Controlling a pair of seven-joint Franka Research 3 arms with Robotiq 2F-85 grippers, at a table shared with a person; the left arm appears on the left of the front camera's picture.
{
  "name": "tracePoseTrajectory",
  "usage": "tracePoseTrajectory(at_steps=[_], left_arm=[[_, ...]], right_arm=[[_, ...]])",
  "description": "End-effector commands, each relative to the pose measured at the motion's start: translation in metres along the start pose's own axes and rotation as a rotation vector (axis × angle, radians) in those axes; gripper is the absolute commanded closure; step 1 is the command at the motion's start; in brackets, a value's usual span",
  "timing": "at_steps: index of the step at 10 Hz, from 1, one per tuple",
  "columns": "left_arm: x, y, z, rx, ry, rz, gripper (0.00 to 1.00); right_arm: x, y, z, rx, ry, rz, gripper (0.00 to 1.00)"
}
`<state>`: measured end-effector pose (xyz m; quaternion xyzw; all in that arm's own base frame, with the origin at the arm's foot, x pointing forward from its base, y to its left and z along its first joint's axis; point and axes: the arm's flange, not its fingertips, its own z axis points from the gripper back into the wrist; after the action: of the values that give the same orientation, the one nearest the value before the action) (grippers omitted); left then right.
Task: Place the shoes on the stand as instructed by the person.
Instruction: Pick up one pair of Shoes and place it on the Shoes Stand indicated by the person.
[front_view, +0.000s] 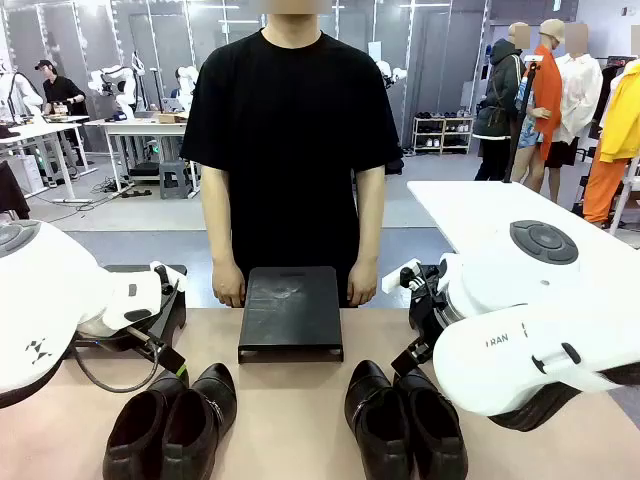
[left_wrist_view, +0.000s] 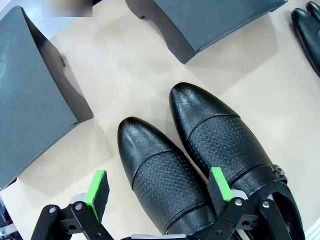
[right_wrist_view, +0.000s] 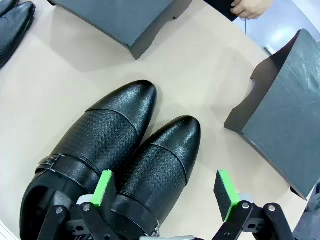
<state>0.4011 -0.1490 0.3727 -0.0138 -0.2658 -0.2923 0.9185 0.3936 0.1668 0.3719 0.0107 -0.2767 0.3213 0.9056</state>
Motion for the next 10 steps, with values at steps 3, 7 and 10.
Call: tracePoseTrajectory(at_steps=[3, 7, 10], left_arm=[[0.0001, -0.0003, 0.0000, 0.000, 0.000, -0.001, 0.00], [0.0001, -0.0003, 0.0000, 0.000, 0.000, -0.001, 0.00], [0.0001, -0.0003, 0.0000, 0.000, 0.000, -0.001, 0.00]], right_arm=[[0.0000, 0.0000, 0.0000, 0.000, 0.000, 0.000, 0.00], [0.0000, 0.0000, 0.0000, 0.000, 0.000, 0.000, 0.00], [0.0000, 0.0000, 0.0000, 0.000, 0.000, 0.002, 0.00]])
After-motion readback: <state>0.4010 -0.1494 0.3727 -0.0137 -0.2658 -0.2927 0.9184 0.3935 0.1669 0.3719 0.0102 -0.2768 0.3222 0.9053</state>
